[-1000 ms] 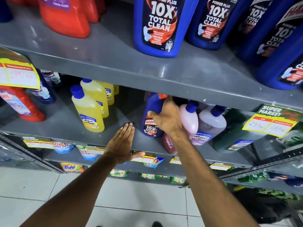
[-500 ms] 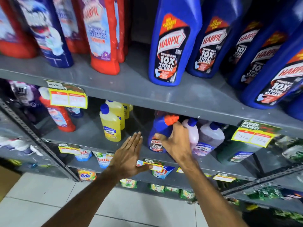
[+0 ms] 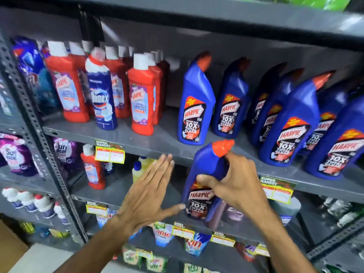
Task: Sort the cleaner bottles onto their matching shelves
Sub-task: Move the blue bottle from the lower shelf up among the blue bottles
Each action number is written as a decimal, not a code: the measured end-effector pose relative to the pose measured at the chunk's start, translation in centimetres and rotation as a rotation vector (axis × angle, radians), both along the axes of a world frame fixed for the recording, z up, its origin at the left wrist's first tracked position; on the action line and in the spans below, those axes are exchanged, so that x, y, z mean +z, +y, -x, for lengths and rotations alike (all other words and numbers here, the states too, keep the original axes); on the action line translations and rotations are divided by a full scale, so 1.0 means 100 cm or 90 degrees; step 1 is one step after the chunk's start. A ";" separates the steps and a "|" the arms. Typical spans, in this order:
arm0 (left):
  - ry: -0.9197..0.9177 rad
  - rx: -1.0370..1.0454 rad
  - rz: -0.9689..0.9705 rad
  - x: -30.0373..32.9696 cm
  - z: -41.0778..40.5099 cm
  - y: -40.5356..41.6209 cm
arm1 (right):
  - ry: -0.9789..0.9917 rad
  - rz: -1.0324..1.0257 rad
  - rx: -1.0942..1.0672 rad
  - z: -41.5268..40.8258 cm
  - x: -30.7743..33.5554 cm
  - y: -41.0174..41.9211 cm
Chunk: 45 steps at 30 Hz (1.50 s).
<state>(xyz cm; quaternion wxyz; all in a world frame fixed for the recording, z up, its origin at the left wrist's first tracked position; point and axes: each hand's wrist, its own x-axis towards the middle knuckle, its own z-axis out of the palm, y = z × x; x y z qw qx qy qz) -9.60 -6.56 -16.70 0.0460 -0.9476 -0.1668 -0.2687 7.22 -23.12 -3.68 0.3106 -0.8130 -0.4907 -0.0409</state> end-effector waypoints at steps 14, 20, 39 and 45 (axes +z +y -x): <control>0.182 0.144 0.147 0.059 -0.077 0.083 | -0.070 -0.131 -0.004 -0.094 0.117 0.045; 0.212 0.143 0.151 0.055 -0.082 0.088 | -0.035 -0.122 -0.012 -0.131 0.114 0.074; 0.192 0.151 0.108 0.042 -0.086 0.098 | 0.404 -0.217 0.072 -0.181 -0.037 0.069; 0.194 0.153 0.109 0.041 -0.087 0.099 | 0.388 -0.174 0.058 -0.186 -0.052 0.070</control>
